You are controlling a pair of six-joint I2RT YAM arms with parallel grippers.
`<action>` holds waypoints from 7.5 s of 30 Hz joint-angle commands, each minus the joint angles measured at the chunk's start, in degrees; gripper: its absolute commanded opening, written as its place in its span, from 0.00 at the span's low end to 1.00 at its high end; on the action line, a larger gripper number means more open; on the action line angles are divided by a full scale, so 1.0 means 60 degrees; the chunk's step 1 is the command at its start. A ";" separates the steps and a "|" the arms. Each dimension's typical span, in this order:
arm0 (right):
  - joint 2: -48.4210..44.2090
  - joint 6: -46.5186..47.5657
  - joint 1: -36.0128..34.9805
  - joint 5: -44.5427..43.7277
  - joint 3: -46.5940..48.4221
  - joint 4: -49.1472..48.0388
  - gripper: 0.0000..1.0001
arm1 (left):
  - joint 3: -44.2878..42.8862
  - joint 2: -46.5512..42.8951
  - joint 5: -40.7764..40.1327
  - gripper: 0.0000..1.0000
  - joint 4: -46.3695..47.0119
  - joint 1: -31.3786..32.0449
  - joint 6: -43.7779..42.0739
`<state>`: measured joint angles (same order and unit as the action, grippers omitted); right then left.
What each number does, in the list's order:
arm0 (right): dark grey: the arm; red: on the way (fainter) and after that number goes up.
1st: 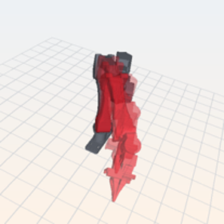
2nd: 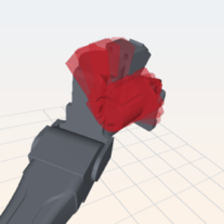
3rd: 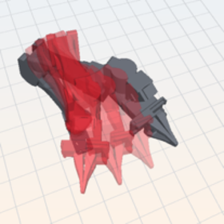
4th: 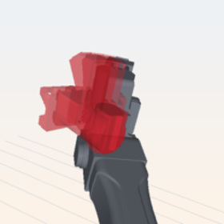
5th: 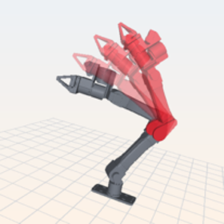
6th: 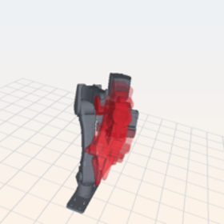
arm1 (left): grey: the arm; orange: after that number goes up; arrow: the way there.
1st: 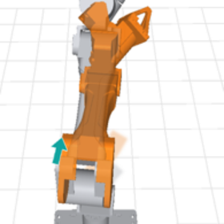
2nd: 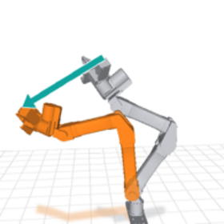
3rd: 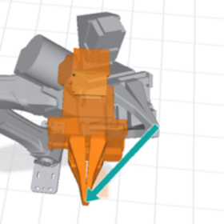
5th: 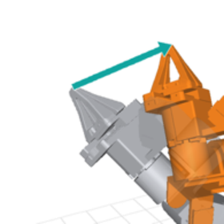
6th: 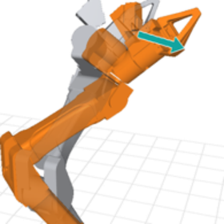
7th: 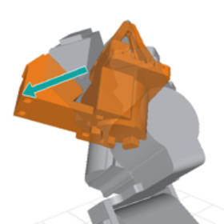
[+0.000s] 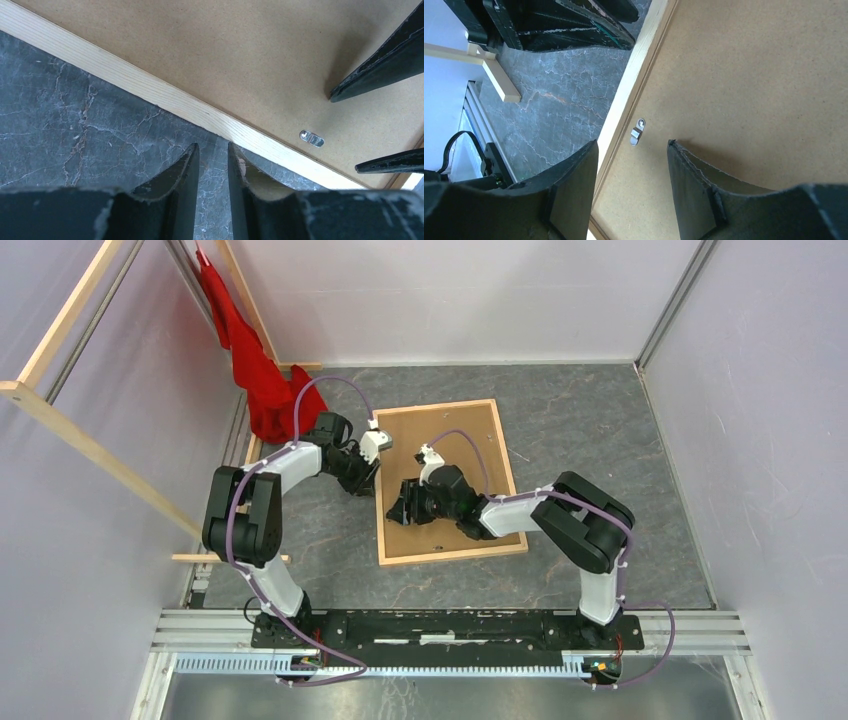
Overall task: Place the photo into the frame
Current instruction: Install the photo frame at the center of the board, then adjust the photo frame at the center of the board, then install the photo frame at the center of the board.
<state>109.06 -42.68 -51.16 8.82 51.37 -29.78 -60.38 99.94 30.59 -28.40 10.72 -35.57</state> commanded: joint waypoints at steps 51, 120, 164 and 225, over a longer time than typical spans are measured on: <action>0.1213 -0.0167 -0.0313 0.0145 0.1178 0.0210 0.52 | -0.0147 0.0048 -0.0220 0.28 0.0357 -0.0029 0.0091; 0.1336 -0.0908 -0.0600 -0.1014 0.1154 0.0558 0.50 | -0.1408 0.1759 0.0294 0.21 -0.0914 -0.0030 0.0041; 0.0790 0.1412 0.2266 -0.0138 0.2946 0.1232 0.53 | -0.5940 0.4321 0.0645 0.36 -0.0705 -0.0783 0.2971; 0.1465 0.1239 0.2673 0.1674 0.2167 0.0627 0.53 | -0.4340 0.3929 0.2895 0.31 -0.1140 0.0572 0.2603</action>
<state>116.38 -35.14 -35.11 17.17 62.67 -24.82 -84.58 122.32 48.53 -37.10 13.96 -21.69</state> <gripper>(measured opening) 0.530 0.320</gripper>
